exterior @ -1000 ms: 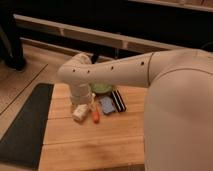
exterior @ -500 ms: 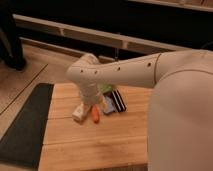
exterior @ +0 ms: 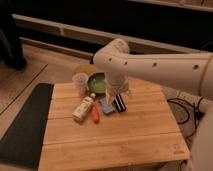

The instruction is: Place the eraser on the white sponge

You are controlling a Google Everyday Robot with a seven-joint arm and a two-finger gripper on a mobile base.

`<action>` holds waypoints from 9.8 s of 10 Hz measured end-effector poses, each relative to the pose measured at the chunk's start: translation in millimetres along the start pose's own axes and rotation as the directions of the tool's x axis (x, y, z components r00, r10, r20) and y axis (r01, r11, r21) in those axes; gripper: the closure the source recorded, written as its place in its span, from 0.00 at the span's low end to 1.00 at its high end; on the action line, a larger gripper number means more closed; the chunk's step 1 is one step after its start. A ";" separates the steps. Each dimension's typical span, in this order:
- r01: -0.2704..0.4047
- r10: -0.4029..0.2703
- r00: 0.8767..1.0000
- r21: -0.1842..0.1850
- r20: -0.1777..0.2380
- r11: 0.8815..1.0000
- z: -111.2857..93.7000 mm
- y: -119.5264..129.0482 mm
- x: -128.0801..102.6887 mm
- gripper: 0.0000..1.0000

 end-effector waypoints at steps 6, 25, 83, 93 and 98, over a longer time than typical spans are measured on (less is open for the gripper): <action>0.054 -0.049 0.990 -0.030 0.133 0.998 -34.5 -8.2 -5.9 0.35; 0.082 -0.065 0.992 -0.166 0.110 0.983 141.4 -155.4 -11.7 0.35; 0.453 -0.458 0.886 -0.357 0.076 0.817 216.4 -6.2 -136.7 1.00; 0.541 -0.583 0.809 -0.479 0.072 0.691 217.4 59.0 -116.0 0.90; 0.532 -0.580 0.813 -0.459 0.043 0.712 222.9 50.2 -115.3 0.79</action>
